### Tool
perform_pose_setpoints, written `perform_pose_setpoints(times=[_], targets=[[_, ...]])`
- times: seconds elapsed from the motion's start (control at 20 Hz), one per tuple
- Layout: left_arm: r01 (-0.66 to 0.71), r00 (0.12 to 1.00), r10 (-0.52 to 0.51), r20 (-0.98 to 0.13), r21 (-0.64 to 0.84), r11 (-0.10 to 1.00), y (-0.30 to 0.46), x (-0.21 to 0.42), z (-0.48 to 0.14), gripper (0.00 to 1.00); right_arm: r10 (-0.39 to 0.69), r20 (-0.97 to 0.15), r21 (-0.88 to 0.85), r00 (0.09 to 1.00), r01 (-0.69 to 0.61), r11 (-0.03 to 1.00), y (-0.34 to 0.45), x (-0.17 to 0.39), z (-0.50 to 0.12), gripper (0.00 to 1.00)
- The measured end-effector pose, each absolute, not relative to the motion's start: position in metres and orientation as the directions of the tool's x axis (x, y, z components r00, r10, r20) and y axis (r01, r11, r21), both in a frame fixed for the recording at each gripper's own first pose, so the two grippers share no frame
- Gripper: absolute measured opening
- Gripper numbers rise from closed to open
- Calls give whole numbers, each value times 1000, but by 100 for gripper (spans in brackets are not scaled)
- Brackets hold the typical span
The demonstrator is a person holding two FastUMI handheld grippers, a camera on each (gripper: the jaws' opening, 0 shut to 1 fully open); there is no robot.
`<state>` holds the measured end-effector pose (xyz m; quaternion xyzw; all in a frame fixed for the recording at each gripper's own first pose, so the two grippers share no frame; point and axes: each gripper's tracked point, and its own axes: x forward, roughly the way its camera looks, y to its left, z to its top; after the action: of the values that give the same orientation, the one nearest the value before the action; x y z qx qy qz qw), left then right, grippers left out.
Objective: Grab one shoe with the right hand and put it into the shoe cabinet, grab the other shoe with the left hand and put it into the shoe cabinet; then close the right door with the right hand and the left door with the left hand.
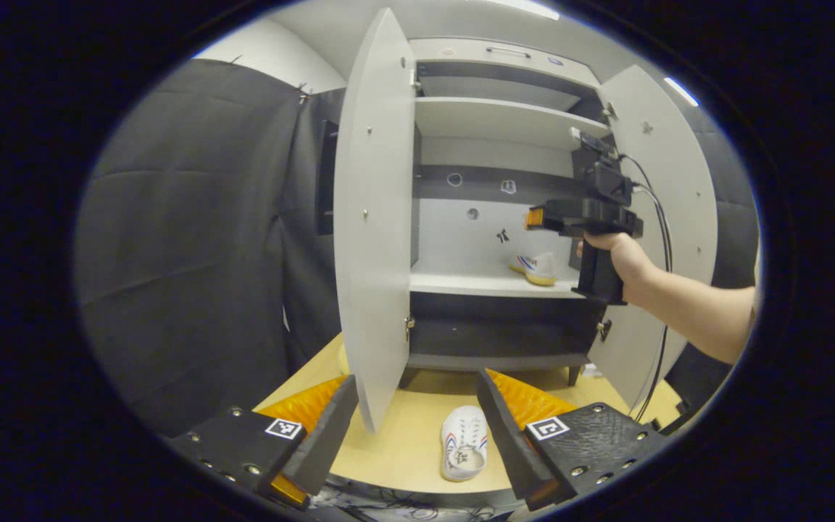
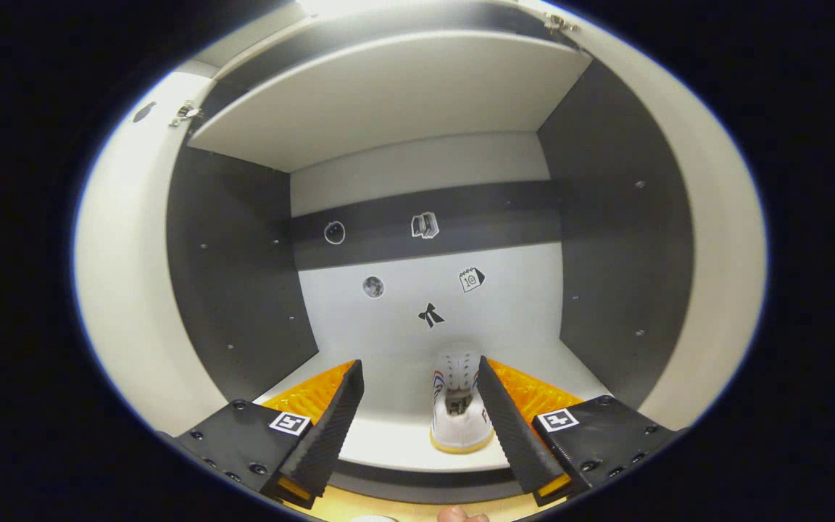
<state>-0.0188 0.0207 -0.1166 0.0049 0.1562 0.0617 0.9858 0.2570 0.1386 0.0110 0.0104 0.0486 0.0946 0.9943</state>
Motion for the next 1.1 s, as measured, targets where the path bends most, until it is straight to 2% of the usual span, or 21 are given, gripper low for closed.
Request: perform_pose_setpoints(times=[0.05, 0.2, 0.25, 0.3, 0.45, 0.6, 0.85, 1.1], targets=[[-67, 946, 82, -315, 58, 996, 22, -21, -120, 94, 181, -86, 23, 980, -179, 983, 136, 240, 11, 98], [90, 937, -65, -342, 59, 994, 9, -30, -141, 94, 120, -85, -31, 989, -123, 992, 119, 193, 0, 98], [129, 928, -108, -357, 36, 991, 7, -31, -151, 96, 107, -100, -45, 989, -112, 993, 116, 179, -7, 92], [168, 913, -156, -376, -1, 986, 1, -32, -162, 95, 94, -123, -57, 988, -102, 993, 112, 162, -16, 98], [264, 854, -273, -443, -84, 961, -13, -39, -200, 94, 24, -189, -90, 982, -42, 995, 85, 111, -47, 98], [364, 794, -358, -492, -86, 927, -26, -33, -234, 96, -67, -254, -96, 965, 44, 994, 51, 65, -74, 98], [429, 702, -419, -576, -127, 894, -48, -12, -291, 94, -198, -300, -115, 933, 171, 979, -3, -3, -98, 98], [356, 642, -395, -657, -201, 913, -58, 27, -345, 96, -291, -305, -128, 907, 264, 956, -42, -60, -106, 98]])
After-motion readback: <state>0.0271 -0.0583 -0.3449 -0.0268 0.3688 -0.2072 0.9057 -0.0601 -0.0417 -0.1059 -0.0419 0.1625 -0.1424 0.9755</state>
